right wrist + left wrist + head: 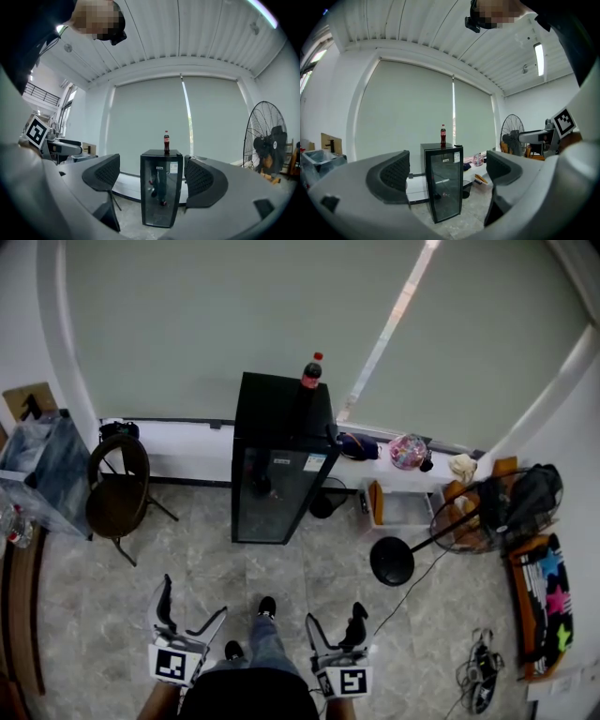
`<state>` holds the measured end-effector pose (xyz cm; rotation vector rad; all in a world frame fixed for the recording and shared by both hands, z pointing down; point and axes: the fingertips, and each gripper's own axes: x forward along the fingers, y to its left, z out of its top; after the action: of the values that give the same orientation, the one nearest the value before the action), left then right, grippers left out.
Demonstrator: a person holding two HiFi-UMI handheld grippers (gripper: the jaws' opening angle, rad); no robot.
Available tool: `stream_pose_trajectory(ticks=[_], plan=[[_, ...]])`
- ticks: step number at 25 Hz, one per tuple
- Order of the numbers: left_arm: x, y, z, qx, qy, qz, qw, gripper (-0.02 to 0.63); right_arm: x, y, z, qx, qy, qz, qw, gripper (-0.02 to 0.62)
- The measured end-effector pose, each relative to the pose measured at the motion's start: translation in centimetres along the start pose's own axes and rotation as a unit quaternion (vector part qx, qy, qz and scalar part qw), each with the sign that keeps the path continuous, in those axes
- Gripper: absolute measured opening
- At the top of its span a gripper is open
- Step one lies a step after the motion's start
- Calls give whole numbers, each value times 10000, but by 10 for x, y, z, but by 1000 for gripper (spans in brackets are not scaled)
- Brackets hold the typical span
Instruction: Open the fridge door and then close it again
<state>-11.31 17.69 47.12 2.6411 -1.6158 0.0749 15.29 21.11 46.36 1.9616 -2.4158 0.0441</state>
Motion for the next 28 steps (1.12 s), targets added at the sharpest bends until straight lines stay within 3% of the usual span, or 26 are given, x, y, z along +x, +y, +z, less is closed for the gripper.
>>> stream_pose_trajectory(ticks=[15,21,28], plan=[[108,35,-7,-257,327,324,9986,494,115,-54,10,-137,-308,268,9991,420],[162,46,-4,-411,726,587,9948,494,174,-77,12,-92,-233,522,9983,419],[216,49,-8,-378,581,630,9956,494,226,-99,15,-76,-216,942,9953,419]])
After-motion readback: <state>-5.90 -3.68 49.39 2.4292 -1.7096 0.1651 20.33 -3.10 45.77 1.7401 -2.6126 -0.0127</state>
